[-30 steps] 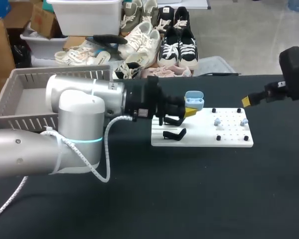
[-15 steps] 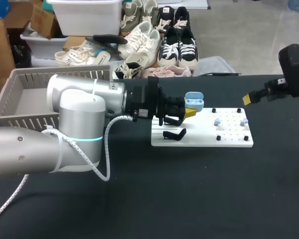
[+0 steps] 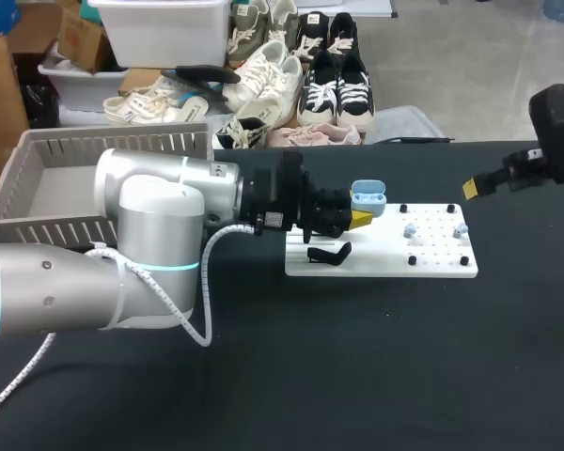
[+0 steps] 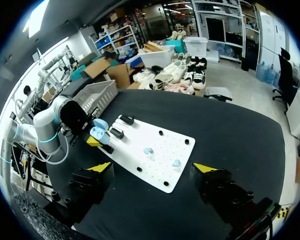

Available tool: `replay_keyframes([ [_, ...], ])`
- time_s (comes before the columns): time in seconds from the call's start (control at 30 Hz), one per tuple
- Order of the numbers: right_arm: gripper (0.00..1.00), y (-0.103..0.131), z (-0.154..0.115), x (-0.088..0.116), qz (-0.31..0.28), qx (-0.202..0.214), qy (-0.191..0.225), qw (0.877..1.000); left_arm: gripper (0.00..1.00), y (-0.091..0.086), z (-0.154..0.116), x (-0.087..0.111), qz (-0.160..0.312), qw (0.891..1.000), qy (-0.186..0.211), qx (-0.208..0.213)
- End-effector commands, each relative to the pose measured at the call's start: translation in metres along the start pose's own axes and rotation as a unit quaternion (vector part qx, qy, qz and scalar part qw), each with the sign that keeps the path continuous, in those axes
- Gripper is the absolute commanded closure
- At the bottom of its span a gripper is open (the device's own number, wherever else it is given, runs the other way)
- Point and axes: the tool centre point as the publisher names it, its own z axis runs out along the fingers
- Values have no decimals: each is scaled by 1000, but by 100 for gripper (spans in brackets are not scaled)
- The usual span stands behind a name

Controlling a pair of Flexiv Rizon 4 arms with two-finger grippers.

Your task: Pick up each earbud case from the left stands, insert the matching earbuds, close the lid, and place the case in the box.

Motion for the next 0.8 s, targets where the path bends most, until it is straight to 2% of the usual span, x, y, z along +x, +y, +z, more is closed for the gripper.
replay_keyframes([
  [0.03,0,1,1,-1,1,3,3,1000,100,1,2,1,-1,1000,0,-4],
  [0.27,0,-1,-1,-2,-18,30,27,999,100,1,2,0,-2,1000,0,-6],
  [0.47,0,-5,-3,3,-38,66,65,995,100,1,2,0,-2,1000,0,-6],
  [0.7,0,-13,3,12,-84,143,115,979,100,1,2,0,-2,1000,0,-6],
  [0.8,0,-18,7,17,-101,156,126,975,100,1,2,0,-2,1000,0,-6],
])
